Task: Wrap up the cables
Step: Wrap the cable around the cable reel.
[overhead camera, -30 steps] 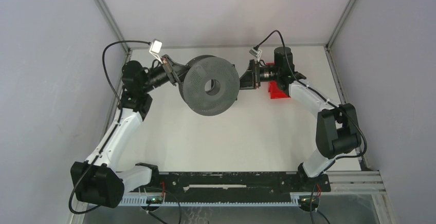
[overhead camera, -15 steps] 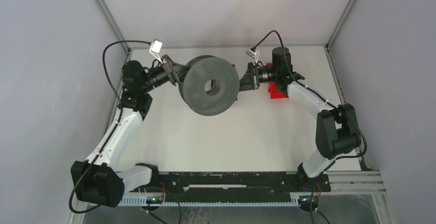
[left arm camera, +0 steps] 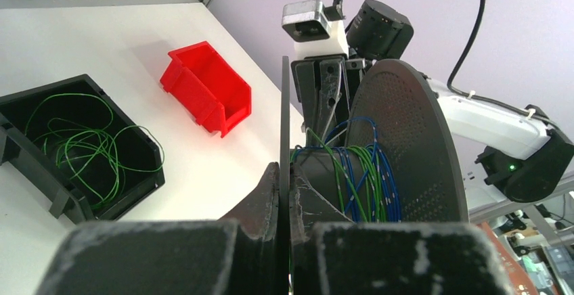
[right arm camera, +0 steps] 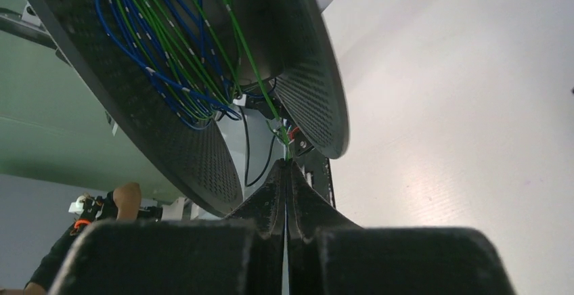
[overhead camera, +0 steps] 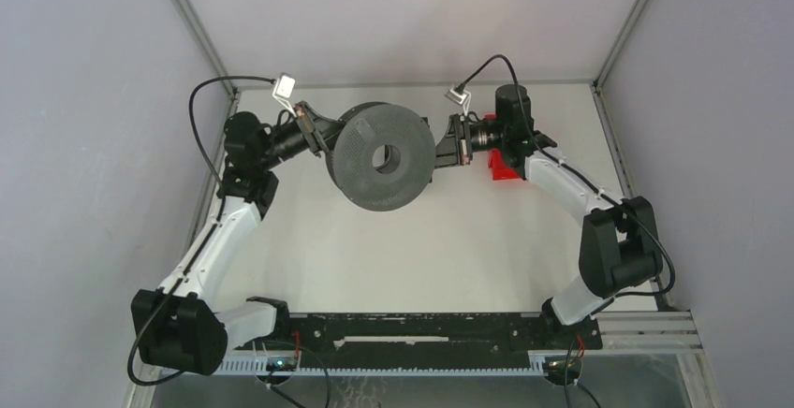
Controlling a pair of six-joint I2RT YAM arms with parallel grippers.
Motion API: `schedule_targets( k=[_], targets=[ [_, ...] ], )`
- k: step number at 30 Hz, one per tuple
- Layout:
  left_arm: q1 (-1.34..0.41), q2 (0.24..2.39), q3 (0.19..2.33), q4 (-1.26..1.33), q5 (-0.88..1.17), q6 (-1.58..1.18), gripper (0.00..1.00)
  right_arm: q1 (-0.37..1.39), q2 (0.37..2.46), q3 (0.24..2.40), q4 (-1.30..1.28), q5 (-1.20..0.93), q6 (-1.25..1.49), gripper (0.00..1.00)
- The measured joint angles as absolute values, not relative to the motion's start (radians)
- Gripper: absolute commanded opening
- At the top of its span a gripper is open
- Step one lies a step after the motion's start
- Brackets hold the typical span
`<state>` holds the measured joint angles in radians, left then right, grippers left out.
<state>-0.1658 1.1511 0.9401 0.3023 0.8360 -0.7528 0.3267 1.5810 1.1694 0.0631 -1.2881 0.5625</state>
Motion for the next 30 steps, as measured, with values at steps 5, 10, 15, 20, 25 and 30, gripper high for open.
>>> schedule_targets(
  k=[5, 10, 15, 20, 25, 30],
  targets=[
    [-0.165, 1.160, 0.929, 0.338, 0.842, -0.795, 0.00, 0.368, 1.581, 1.169, 0.083, -1.288, 0.573, 0.00],
    [-0.165, 1.160, 0.928, 0.369, 0.846, -0.819, 0.00, 0.389, 1.596, 1.169, 0.151, -1.288, 0.614, 0.06],
    [-0.165, 1.160, 0.928, 0.385, 0.850, -0.837, 0.00, 0.399, 1.618, 1.169, 0.166, -1.274, 0.633, 0.21],
    [-0.161, 1.160, 0.905, 0.395, 0.849, -0.843, 0.01, 0.386, 1.618, 1.169, 0.158, -1.238, 0.633, 0.30],
    [-0.159, 1.165, 0.891, 0.402, 0.839, -0.860, 0.00, 0.359, 1.612, 1.153, 0.159, -1.215, 0.634, 0.34],
    [-0.156, 1.171, 0.880, 0.415, 0.830, -0.892, 0.00, 0.347, 1.592, 1.152, 0.144, -1.202, 0.625, 0.41]
  ],
)
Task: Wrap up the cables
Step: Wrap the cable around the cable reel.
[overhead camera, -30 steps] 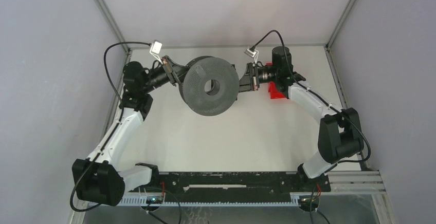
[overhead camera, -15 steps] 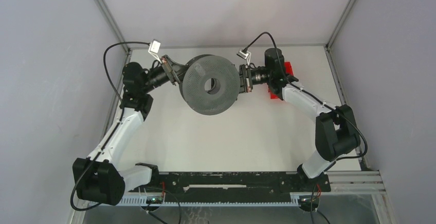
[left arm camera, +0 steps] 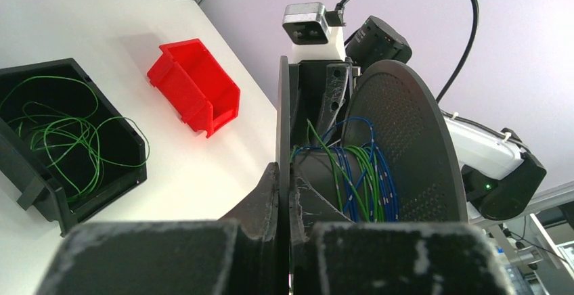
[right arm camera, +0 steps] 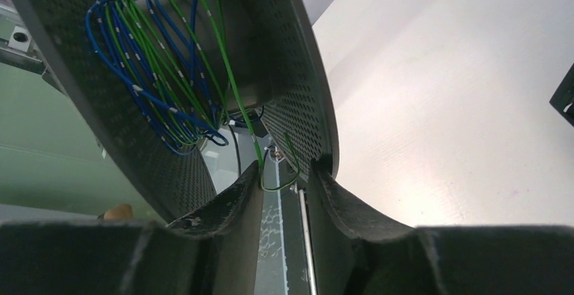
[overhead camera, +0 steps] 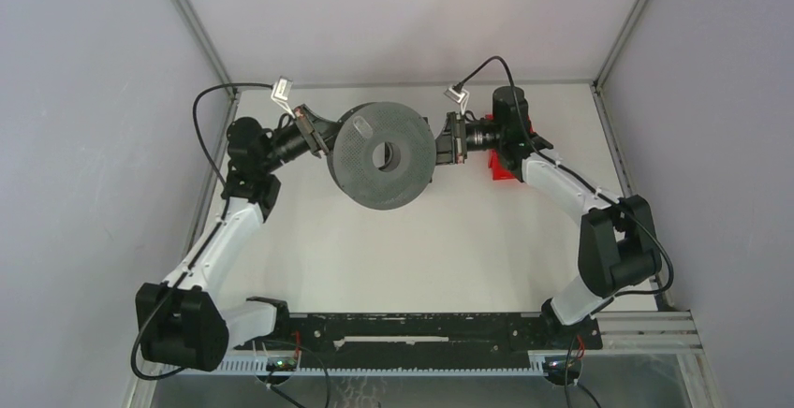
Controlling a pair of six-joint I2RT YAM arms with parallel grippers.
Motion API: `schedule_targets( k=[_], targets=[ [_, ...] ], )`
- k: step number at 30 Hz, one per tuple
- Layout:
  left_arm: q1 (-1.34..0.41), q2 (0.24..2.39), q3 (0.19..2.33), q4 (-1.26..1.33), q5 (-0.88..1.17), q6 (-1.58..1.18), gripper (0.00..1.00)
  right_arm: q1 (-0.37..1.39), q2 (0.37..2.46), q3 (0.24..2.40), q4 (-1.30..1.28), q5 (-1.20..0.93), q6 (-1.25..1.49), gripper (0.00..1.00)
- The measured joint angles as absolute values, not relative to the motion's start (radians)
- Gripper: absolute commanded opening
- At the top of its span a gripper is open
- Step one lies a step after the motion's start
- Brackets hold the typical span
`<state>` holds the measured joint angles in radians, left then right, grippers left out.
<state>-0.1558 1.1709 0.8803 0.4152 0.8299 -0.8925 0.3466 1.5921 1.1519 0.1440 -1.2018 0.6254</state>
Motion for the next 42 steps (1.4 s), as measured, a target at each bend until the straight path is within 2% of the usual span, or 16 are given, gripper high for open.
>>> schedule_targets(
  k=[11, 27, 42],
  targets=[
    [-0.137, 1.182, 0.879, 0.447, 0.816, -0.951, 0.00, 0.333, 1.584, 1.152, 0.112, -1.205, 0.612, 0.55],
    [-0.124, 1.198, 0.862, 0.502, 0.823, -1.014, 0.00, 0.315, 1.584, 1.151, 0.062, -1.238, 0.570, 0.64],
    [-0.101, 1.211, 0.854, 0.520, 0.821, -1.050, 0.00, 0.260, 1.538, 1.150, -0.149, -1.262, 0.351, 0.68]
  ],
)
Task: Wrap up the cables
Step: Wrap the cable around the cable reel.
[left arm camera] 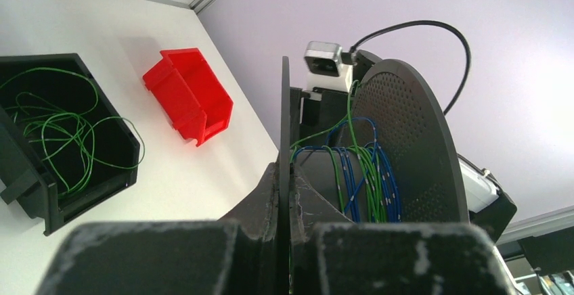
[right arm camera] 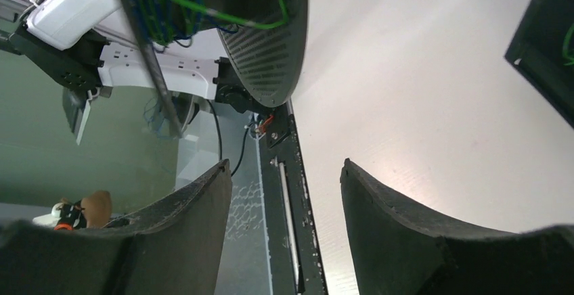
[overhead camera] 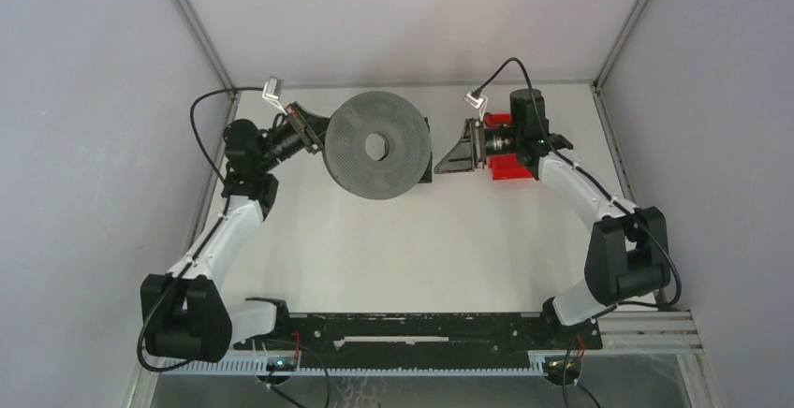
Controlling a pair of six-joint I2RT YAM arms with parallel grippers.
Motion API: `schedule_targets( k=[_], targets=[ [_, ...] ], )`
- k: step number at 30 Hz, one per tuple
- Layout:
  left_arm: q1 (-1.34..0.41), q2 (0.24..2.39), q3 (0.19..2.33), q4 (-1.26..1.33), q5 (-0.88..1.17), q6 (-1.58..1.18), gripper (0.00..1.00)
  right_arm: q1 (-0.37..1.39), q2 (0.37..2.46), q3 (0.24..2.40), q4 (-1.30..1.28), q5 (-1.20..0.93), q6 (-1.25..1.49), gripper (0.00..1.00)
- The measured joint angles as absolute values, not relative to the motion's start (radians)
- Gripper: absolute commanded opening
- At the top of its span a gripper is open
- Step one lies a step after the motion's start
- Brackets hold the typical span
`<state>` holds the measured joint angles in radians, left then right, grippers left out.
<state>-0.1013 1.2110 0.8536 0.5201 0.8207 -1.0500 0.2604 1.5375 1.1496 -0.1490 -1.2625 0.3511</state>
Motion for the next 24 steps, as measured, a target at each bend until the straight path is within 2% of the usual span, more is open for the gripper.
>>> schedule_targets(
  k=[14, 24],
  targets=[
    [-0.115, 1.260, 0.760, 0.483, 0.752, -1.050, 0.00, 0.047, 1.420, 1.148, -0.356, -1.216, 0.207, 0.68],
    [-0.297, 1.408, 0.732, 0.462, 0.709, -1.029, 0.00, -0.039, 1.413, 1.147, -0.564, -1.157, 0.037, 0.67]
  ],
)
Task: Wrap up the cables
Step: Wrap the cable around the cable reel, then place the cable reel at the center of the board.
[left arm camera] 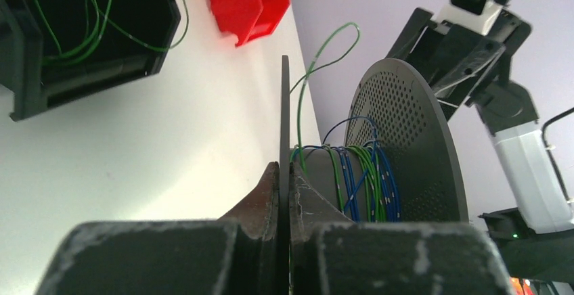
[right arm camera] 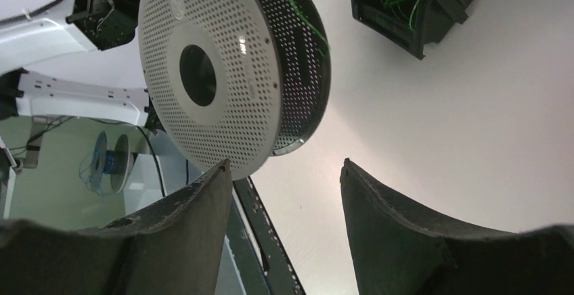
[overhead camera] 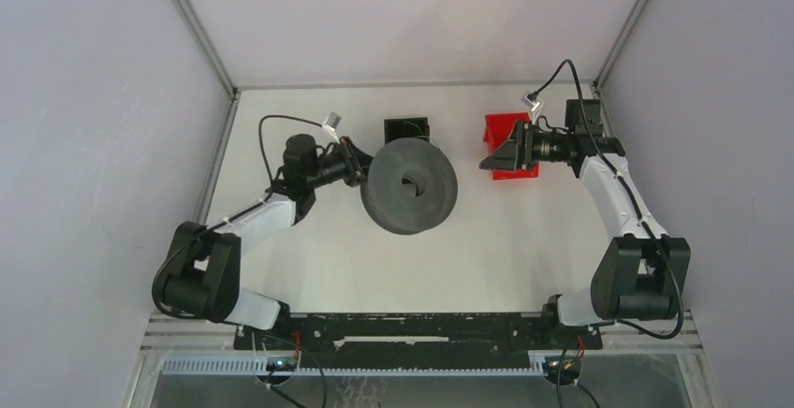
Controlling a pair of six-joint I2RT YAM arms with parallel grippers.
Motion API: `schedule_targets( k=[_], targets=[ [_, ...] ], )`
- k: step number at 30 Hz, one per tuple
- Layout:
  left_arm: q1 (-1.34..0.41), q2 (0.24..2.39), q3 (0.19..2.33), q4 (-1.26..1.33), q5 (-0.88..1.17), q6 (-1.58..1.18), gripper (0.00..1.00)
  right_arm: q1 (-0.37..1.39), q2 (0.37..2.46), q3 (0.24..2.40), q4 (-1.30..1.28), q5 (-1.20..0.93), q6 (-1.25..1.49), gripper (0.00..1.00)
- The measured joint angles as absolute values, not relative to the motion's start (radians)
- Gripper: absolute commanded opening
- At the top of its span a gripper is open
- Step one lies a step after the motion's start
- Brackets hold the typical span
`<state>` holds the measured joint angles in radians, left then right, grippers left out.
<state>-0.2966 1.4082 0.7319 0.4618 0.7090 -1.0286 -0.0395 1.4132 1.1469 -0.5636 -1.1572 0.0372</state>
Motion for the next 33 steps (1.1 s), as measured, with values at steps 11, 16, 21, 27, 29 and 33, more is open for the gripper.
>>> schedule_targets(
  k=[11, 16, 21, 27, 29, 33],
  targets=[
    [-0.419, 1.575, 0.733, 0.514, 0.709, -1.028, 0.00, -0.043, 1.364, 1.098, -0.619, -1.103, -0.060, 0.66],
    [-0.463, 1.644, 0.735, 0.524, 0.709, -1.028, 0.00, -0.046, 1.364, 1.098, -0.619, -1.096, -0.072, 0.65],
    [-0.510, 1.723, 0.751, 0.525, 0.709, -1.015, 0.00, -0.046, 1.364, 1.098, -0.620, -1.096, -0.080, 0.65],
    [-0.566, 1.804, 0.829, 0.533, 0.710, -1.003, 0.00, -0.047, 1.364, 1.096, -0.624, -1.097, -0.089, 0.65],
    [-0.575, 1.824, 0.847, 0.538, 0.711, -1.003, 0.00, -0.049, 1.364, 1.092, -0.625, -1.097, -0.092, 0.65],
    [-0.581, 1.871, 0.875, 0.550, 0.720, -1.003, 0.02, -0.051, 1.364, 1.091, -0.627, -1.097, -0.094, 0.65]
  ],
)
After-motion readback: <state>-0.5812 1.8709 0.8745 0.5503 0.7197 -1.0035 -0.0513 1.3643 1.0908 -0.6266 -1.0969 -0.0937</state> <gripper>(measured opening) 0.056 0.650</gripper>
